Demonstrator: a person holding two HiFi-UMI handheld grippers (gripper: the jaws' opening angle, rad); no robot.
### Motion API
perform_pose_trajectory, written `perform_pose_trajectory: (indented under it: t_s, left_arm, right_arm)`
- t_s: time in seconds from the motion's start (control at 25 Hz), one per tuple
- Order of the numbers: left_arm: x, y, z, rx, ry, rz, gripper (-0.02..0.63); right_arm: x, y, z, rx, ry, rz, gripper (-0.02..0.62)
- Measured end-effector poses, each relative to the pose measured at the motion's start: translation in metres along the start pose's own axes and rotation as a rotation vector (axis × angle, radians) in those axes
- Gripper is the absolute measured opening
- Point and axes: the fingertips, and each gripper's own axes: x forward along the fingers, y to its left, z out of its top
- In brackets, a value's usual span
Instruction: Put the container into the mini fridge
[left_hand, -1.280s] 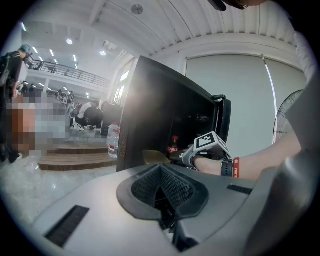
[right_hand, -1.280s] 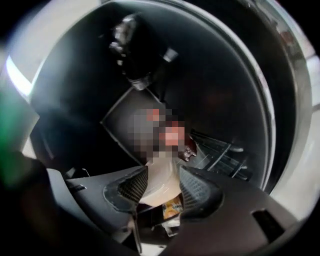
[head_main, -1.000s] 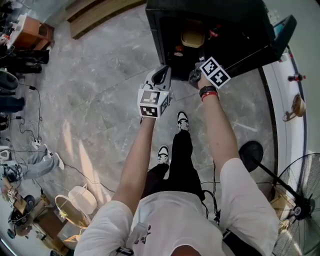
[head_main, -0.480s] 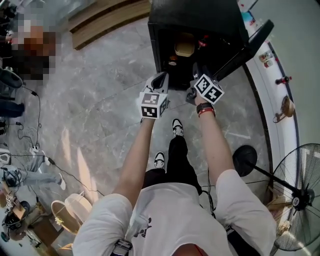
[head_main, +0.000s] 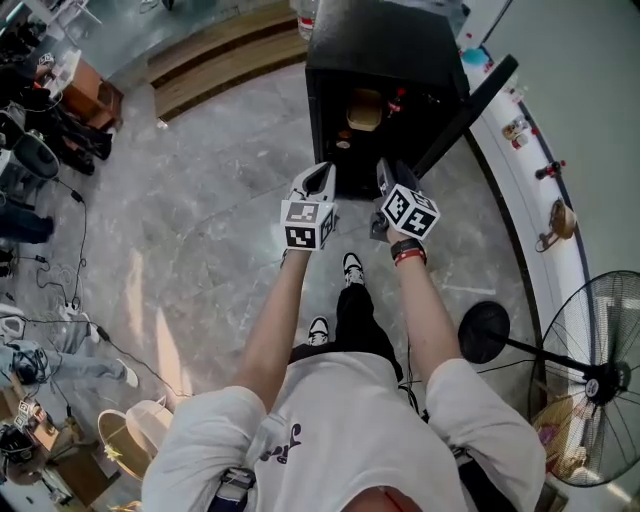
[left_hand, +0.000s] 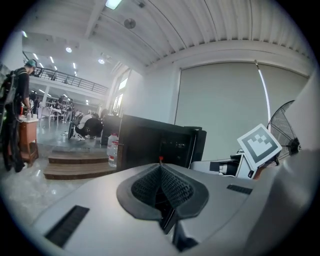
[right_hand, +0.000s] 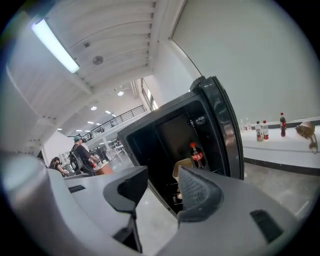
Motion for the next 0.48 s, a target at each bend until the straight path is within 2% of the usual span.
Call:
perform_pose_trajectory:
  t_s: [0.48]
  left_arm:
    - [-0.075,-0.042,0.024,0.042,-0.038,-0.055,0.018]
  right_arm:
    - [-0.098,0.057,0.006,-0.107,-0.007,0.062,0.192]
